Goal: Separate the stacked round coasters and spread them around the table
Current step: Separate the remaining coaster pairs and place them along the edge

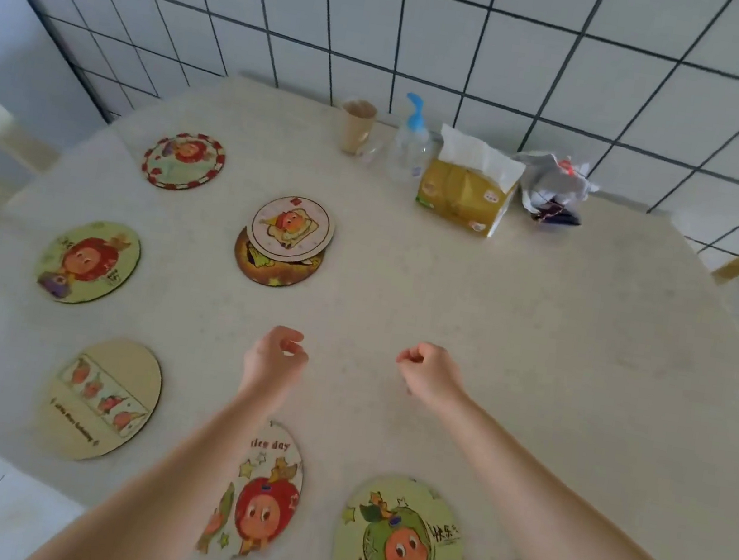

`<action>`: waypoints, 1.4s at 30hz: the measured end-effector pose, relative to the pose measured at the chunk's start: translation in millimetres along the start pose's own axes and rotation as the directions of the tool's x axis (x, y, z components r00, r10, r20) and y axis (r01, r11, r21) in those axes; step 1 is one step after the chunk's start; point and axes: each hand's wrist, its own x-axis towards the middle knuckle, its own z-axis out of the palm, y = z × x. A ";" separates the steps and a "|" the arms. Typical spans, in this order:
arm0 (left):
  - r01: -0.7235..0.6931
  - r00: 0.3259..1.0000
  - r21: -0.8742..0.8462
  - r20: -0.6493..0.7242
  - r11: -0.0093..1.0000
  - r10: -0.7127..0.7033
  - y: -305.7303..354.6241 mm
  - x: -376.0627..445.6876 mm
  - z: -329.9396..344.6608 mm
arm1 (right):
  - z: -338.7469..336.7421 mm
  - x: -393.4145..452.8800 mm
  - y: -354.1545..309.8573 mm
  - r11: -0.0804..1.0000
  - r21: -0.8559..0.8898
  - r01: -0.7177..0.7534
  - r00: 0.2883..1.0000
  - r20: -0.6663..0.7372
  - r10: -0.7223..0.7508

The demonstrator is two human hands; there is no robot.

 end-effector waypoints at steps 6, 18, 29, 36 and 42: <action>0.038 0.997 -0.019 -0.073 0.999 -0.040 18.2 101.2 -48.6 | 44.3 73.5 -82.2 0.993 0.114 -0.042 0.999 0.018 0.040; 0.112 0.988 -0.201 -0.085 0.973 -0.131 45.6 203.1 -64.0 | 71.4 162.9 -169.9 0.931 0.326 -0.167 0.983 -0.021 0.184; 0.179 0.982 -0.330 0.010 0.927 -0.186 53.0 226.0 -73.7 | 86.8 167.5 -197.3 0.842 0.470 -0.264 0.964 0.112 0.239; 0.110 0.990 -0.234 -0.061 0.966 -0.127 41.2 222.4 -87.0 | 92.4 157.3 -193.1 0.749 0.590 -0.302 0.950 0.248 0.188; 0.050 0.993 -0.067 -0.105 0.996 -0.057 25.5 210.7 -84.1 | 102.8 156.4 -170.1 0.982 0.157 -0.102 0.994 -0.015 0.106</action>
